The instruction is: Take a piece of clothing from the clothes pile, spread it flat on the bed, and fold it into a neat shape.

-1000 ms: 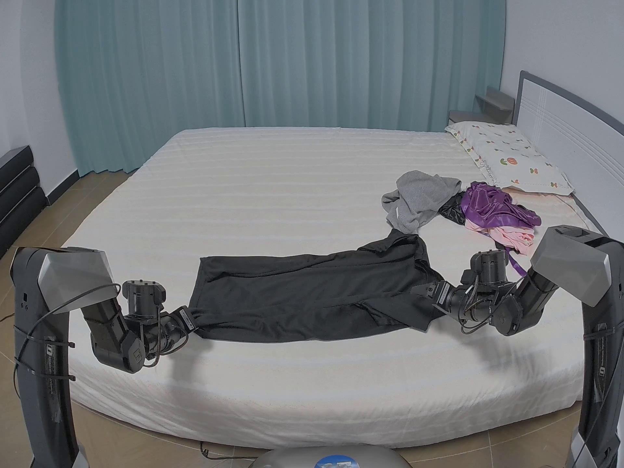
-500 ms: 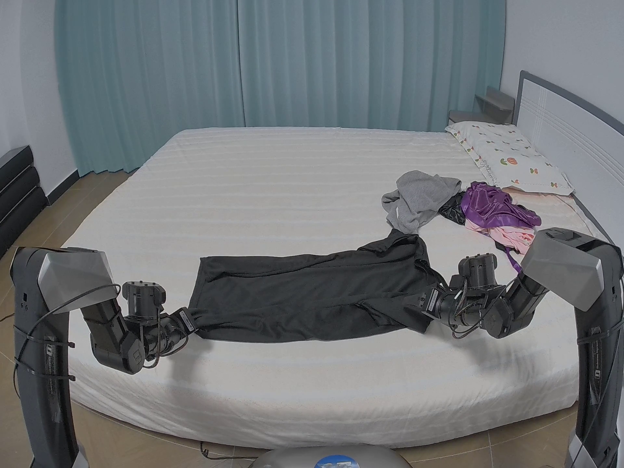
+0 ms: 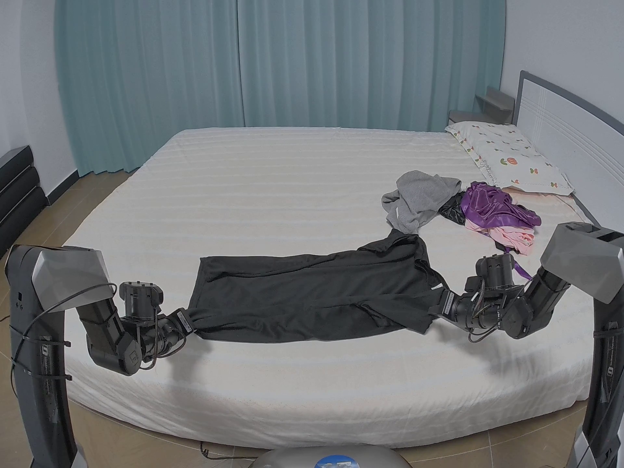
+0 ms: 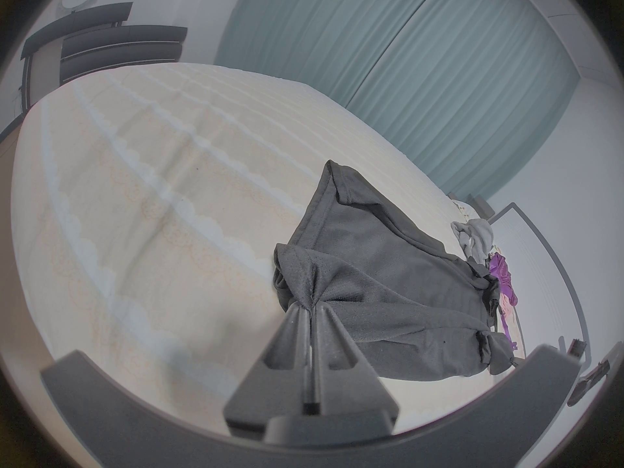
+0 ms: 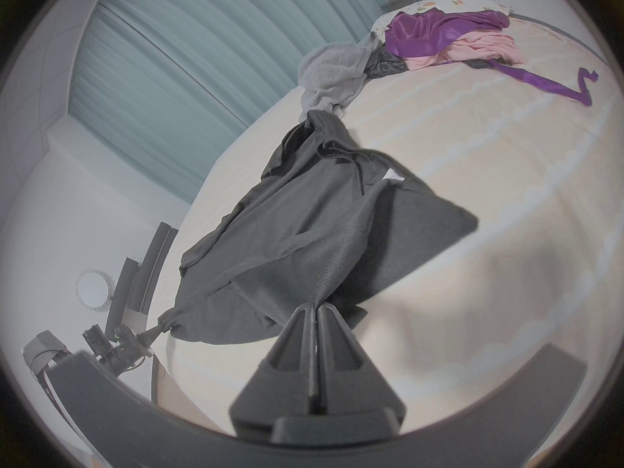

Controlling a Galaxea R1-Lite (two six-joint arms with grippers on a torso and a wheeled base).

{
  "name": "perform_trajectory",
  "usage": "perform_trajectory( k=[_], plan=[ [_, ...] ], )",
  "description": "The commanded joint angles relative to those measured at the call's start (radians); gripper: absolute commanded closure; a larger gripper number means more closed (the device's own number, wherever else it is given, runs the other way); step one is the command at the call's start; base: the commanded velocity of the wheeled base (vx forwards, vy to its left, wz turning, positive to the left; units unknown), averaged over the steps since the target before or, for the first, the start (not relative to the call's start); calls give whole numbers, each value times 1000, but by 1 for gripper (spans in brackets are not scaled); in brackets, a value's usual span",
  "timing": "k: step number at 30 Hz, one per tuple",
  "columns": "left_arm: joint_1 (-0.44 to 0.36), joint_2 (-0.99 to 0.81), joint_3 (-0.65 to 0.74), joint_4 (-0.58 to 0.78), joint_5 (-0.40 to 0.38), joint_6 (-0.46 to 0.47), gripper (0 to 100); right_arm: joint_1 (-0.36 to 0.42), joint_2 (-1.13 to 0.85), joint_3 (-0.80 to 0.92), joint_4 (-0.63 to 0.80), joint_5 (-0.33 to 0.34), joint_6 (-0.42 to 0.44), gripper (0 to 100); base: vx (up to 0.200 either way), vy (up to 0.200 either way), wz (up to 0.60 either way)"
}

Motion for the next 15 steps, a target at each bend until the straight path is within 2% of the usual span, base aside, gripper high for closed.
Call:
perform_trajectory(
  k=[1, 3, 9, 15],
  plan=[
    [1, -40, 28, 0, 1, -1, 100, -35, -95, 74, -1, 35, 0, 100, 0, 0, 0],
    [1, -45, 31, 0, 1, -2, 100, -47, -131, 121, -1, 64, -8, 100, 0, 0, 0],
    [1, -63, 51, 0, 1, -1, 100, -56, -193, 210, -15, 79, -9, 100, 0, 0, 0],
    [1, -123, 105, -2, -1, 4, 100, -127, -342, 359, -56, 154, -9, 100, 0, 0, 0]
  ],
)
